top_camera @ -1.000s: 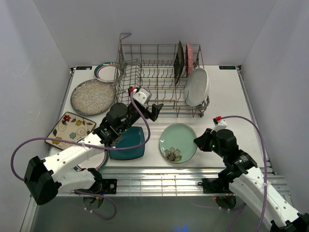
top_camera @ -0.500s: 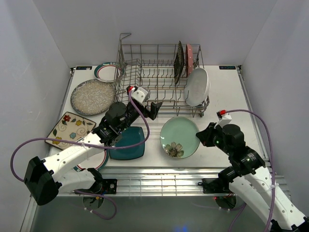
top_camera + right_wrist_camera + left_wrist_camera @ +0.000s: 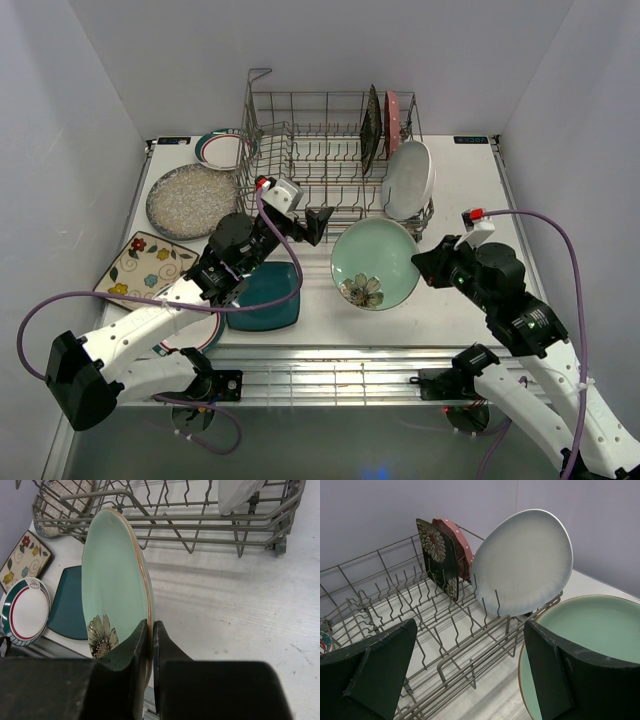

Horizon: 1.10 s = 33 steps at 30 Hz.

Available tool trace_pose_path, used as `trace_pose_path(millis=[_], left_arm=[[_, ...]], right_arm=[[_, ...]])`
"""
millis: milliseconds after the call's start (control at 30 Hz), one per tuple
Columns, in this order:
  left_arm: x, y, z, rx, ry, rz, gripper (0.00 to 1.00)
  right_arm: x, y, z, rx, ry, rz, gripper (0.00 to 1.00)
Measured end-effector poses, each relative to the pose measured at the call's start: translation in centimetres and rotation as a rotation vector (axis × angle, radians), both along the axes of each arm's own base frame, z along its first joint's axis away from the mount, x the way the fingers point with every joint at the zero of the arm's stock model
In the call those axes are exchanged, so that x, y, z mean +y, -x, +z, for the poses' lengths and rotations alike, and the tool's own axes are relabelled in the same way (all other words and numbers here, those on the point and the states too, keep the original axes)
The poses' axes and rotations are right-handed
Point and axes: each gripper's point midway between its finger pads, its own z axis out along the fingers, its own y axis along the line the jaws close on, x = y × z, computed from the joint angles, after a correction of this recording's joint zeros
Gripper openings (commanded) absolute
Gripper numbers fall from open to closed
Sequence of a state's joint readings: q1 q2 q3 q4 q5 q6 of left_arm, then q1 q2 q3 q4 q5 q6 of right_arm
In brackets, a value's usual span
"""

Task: Load the plates into the dish rack
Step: Pick up the plate at the center of the board.

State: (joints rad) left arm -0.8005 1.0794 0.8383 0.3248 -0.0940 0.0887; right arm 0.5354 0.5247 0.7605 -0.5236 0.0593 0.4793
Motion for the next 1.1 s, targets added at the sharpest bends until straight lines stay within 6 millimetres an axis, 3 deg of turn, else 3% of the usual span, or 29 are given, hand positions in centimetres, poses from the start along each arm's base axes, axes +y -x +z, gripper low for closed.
trace_pose_path(millis=[200,533,1100], left_arm=[[0.0,0.0,-0.2,0.001,-0.001,0.000,0.98],[0.0,0.0,-0.5,0.005,-0.006,0.000,0.98],[0.0,0.0,-0.5,0.005,-0.006,0.000,0.98]], right_arm=[[0.0,-1.1,1.8,-0.016,0.017,-0.026,0.08],[-0.5,-2.9,6.7,-0.091,0.006,-0.093,0.08],[-0.8,-7.0,10.5,-0.132,0.076,-0.195,0.08]])
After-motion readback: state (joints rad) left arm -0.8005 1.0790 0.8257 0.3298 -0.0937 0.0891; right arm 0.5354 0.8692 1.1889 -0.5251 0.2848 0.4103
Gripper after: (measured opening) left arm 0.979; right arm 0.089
